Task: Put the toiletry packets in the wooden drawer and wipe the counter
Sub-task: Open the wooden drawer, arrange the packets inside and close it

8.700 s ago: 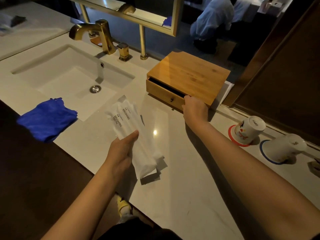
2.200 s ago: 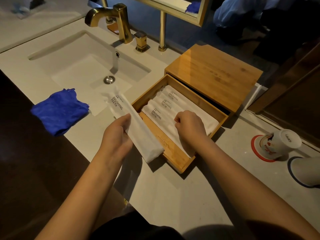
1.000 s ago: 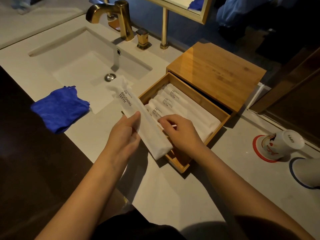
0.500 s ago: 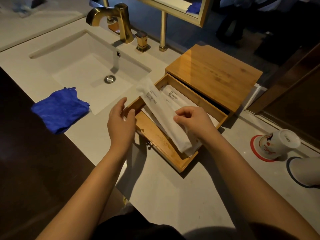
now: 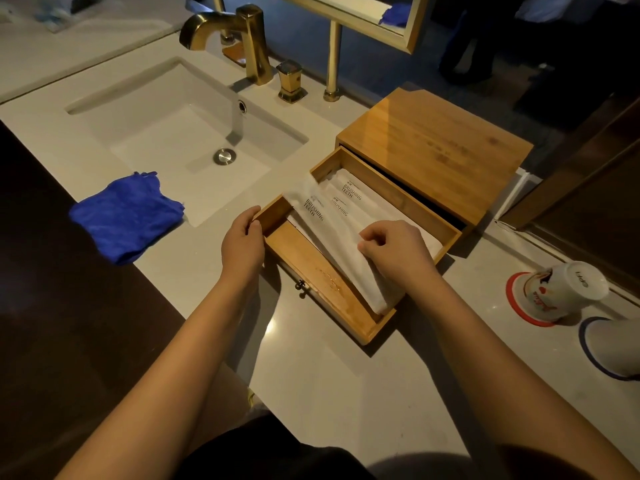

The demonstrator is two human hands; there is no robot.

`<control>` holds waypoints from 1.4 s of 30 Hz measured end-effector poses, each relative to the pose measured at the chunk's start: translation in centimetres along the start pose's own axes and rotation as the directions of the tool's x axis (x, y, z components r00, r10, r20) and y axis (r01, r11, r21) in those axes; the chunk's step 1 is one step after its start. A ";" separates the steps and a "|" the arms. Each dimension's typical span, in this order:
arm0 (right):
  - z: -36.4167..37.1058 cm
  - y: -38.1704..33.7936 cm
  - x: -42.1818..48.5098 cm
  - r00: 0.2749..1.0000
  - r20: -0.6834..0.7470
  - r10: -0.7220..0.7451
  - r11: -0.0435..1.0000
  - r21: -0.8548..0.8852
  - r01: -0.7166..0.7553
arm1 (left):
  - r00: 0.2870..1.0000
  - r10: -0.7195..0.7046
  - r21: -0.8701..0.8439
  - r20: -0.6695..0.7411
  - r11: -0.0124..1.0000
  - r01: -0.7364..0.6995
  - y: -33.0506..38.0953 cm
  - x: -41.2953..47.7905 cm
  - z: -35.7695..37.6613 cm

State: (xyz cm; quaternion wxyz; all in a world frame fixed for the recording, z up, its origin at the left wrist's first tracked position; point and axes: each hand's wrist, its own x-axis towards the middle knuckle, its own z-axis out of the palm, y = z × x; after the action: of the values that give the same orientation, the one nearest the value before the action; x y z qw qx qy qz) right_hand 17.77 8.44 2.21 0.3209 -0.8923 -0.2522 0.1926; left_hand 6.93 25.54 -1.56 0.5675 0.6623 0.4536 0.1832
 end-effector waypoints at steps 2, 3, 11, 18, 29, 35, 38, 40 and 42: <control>-0.2 -0.2 -0.1 0.999 -0.033 -0.014 1.000 0.009 0.014 | 1.000 0.012 -0.012 0.005 1.000 -0.012 -0.2 0.0 0.0; -0.3 -0.3 -0.2 1.000 0.000 -0.014 1.000 0.007 0.014 | 1.000 0.020 -0.012 0.005 1.000 -0.020 -0.3 0.0 0.0; 1.4 -0.1 -0.2 0.981 0.193 0.018 0.999 0.022 -0.022 | 1.000 0.018 -0.020 0.010 1.000 -0.018 -0.7 0.6 -0.2; 3.2 0.0 0.0 0.973 0.231 0.000 0.998 -0.059 0.014 | 1.000 0.024 -0.024 -0.015 0.999 -0.024 -0.9 0.9 0.0; 5.2 0.7 -0.5 0.999 0.037 -0.025 0.935 -0.352 0.036 | 0.999 0.033 -0.047 -0.008 0.998 -0.034 -1.4 1.0 0.0; 5.5 0.9 -0.5 0.994 -0.010 -0.111 0.914 -0.394 0.098 | 0.999 0.034 -0.068 0.001 0.997 -0.033 -1.4 0.9 0.0; 5.4 0.8 -0.5 0.989 -0.027 -0.146 0.916 -0.380 0.125 | 0.999 0.038 -0.072 0.000 0.997 -0.038 -1.3 0.8 0.0; 5.3 0.8 -0.5 0.987 -0.044 -0.152 0.923 -0.364 0.126 | 0.999 0.041 -0.074 -0.001 0.996 -0.041 -1.3 0.8 0.0; 5.3 0.8 -0.4 0.990 -0.031 -0.138 0.921 -0.371 0.117 | 0.999 0.036 -0.073 0.000 0.997 -0.036 -1.2 0.8 0.0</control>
State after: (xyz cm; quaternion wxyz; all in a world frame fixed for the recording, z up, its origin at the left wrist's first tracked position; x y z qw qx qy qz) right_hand 15.04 10.13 -2.06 0.1666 -0.9235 -0.3321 0.0952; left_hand 6.83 26.11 -2.85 0.5880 0.6494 0.4342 0.2096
